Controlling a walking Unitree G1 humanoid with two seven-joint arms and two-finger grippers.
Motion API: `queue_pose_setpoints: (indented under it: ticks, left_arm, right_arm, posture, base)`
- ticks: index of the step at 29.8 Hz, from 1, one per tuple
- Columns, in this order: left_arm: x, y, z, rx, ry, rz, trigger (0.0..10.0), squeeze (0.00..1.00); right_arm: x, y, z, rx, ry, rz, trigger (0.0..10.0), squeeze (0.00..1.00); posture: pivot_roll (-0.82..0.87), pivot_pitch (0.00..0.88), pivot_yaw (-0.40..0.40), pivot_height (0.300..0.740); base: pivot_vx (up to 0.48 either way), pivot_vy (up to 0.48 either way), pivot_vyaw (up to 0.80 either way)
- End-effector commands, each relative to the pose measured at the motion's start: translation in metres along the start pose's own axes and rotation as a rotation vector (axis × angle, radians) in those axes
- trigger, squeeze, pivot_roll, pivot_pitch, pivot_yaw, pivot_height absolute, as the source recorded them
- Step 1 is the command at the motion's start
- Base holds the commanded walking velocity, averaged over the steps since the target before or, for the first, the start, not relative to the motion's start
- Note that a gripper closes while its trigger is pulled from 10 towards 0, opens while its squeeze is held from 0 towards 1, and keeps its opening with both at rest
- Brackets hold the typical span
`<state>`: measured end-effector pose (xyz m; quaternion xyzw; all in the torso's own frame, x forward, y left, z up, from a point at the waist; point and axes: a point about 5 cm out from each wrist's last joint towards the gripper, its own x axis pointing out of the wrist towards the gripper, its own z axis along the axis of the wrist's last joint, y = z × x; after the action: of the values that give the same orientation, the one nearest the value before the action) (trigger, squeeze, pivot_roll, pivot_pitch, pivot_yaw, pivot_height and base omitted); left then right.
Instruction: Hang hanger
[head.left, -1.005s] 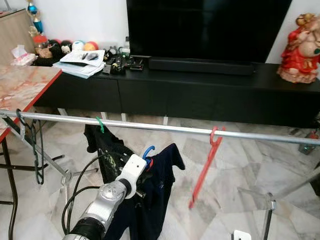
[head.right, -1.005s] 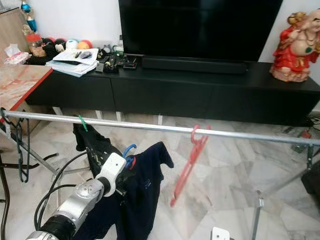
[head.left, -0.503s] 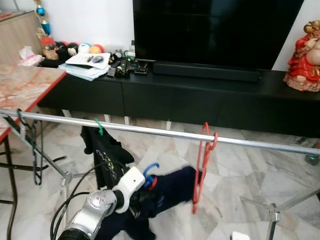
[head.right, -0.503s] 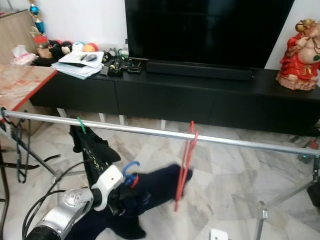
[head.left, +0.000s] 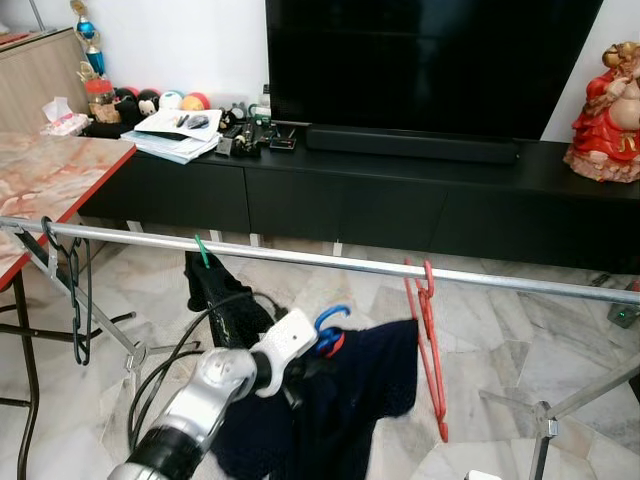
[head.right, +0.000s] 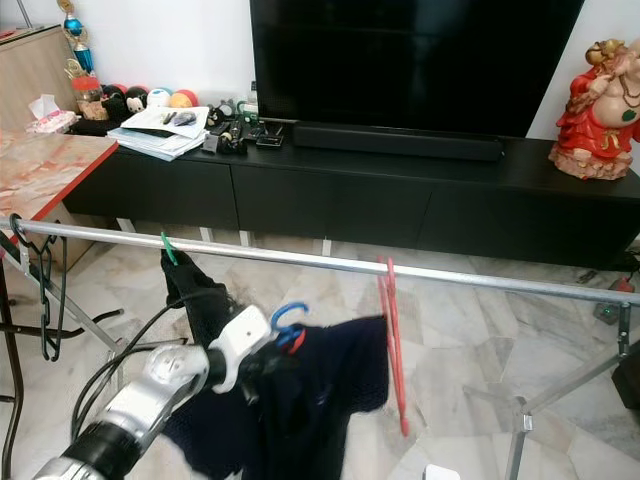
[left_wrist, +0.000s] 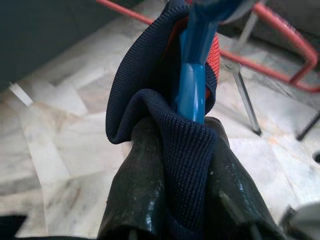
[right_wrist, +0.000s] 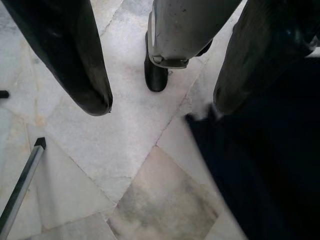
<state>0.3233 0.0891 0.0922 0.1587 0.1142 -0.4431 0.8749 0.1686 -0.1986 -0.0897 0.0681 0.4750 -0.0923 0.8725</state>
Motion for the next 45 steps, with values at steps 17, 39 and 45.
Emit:
queue_pose_setpoints:
  ticks: [17, 39, 45]
  left_arm:
    - [0.011, 0.038, 0.030, -0.142, -0.075, 0.292, 10.0, 0.00]
    - [0.023, 0.041, 0.027, -0.198, 0.104, 0.267, 10.0, 0.00]
    - [0.024, 0.042, 0.032, -0.219, 0.075, 0.278, 10.0, 0.00]
  right_arm:
    - [0.000, -0.002, -0.003, -0.011, 0.013, -0.006, 10.0, 0.00]
    - [0.000, 0.003, -0.003, 0.000, 0.014, -0.001, 10.0, 0.00]
    - [0.000, 0.003, -0.004, 0.011, 0.013, -0.001, 10.0, 0.00]
  posture:
    - [0.05, 0.042, -0.025, 0.740]
    - [0.05, 0.041, -0.008, 0.740]
    - [0.05, 0.042, 0.000, 0.740]
  base:
    - [0.000, 0.000, 0.00]
    - [0.000, 0.000, 0.00]
    - [0.000, 0.000, 0.00]
